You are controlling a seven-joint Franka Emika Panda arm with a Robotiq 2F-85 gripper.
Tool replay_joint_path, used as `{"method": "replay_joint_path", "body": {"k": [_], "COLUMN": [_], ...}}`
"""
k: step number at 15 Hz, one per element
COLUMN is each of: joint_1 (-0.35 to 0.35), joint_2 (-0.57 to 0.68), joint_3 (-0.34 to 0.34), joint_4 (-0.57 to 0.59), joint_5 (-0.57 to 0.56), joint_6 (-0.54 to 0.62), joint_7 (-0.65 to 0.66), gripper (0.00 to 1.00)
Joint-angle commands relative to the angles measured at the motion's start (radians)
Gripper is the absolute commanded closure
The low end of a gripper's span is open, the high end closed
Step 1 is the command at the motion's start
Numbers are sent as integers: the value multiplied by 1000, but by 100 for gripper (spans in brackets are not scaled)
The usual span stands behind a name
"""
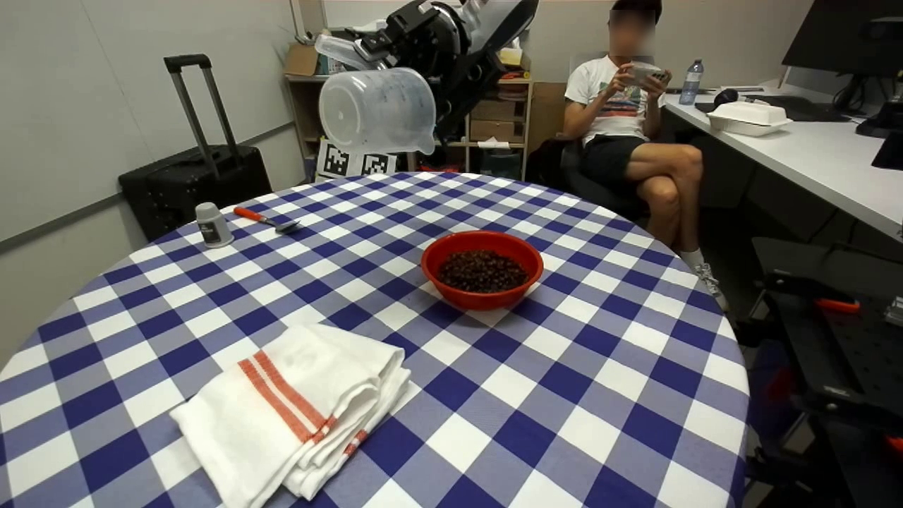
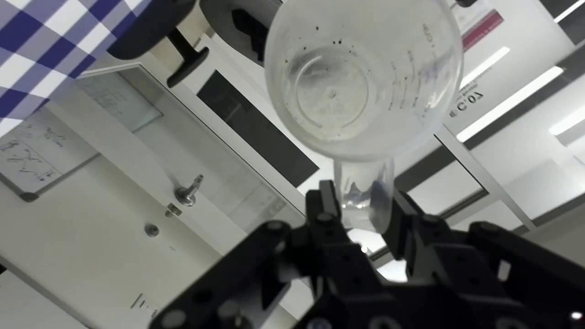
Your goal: Pour the contents in the jug into the red bowl
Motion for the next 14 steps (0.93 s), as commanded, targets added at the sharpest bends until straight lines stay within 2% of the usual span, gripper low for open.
{"method": "replay_joint_path", "body": {"k": [1, 7, 14], "joint_1": [45, 68, 80], "joint_2": [-129, -247, -280], "joint_3": [-30, -33, -9], "joint_4": [-74, -156, -282], "joint_5": [-108, -353, -633], "joint_6": [133, 367, 758], "joint_7": [31, 16, 23], "gripper": [93, 93, 93]}}
